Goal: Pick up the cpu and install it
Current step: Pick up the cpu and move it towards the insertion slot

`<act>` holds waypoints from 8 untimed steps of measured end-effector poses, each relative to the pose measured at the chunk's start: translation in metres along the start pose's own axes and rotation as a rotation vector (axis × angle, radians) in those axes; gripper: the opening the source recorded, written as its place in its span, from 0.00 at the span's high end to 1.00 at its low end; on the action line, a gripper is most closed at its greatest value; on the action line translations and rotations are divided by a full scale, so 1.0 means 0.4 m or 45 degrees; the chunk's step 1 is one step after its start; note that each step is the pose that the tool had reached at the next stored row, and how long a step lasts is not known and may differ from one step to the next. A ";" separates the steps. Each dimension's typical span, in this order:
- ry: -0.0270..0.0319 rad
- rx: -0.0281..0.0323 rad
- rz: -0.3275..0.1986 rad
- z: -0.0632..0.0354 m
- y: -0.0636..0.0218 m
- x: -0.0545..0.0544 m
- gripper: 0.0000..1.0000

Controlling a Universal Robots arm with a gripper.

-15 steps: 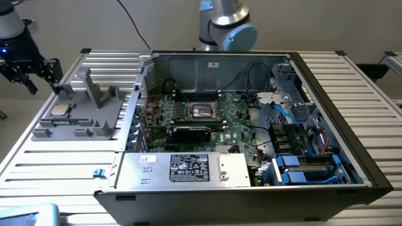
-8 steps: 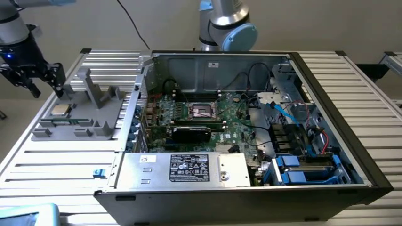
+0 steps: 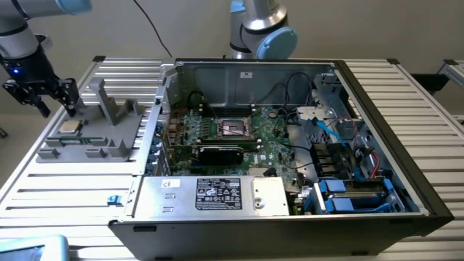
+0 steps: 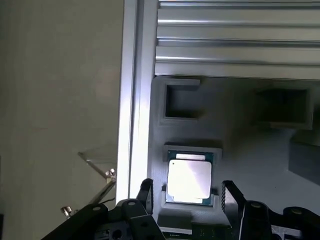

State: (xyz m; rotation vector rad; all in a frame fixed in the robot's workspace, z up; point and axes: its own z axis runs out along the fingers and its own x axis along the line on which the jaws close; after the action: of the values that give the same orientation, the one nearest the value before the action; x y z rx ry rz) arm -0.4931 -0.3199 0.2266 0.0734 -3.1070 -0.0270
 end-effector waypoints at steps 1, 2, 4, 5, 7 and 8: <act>-0.0001 0.0006 0.000 0.005 0.000 0.000 0.34; -0.0002 0.0012 0.000 0.009 0.000 -0.001 0.34; -0.0001 0.0023 0.000 0.018 0.000 -0.002 0.34; 0.0000 0.0028 0.000 0.021 -0.001 -0.004 0.34; 0.0003 0.0047 0.000 0.025 -0.001 -0.006 0.32; 0.0004 0.0049 0.000 0.025 -0.001 -0.006 0.32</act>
State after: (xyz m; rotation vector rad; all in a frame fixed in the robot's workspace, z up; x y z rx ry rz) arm -0.4908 -0.3199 0.2164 0.0734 -3.1069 -0.0210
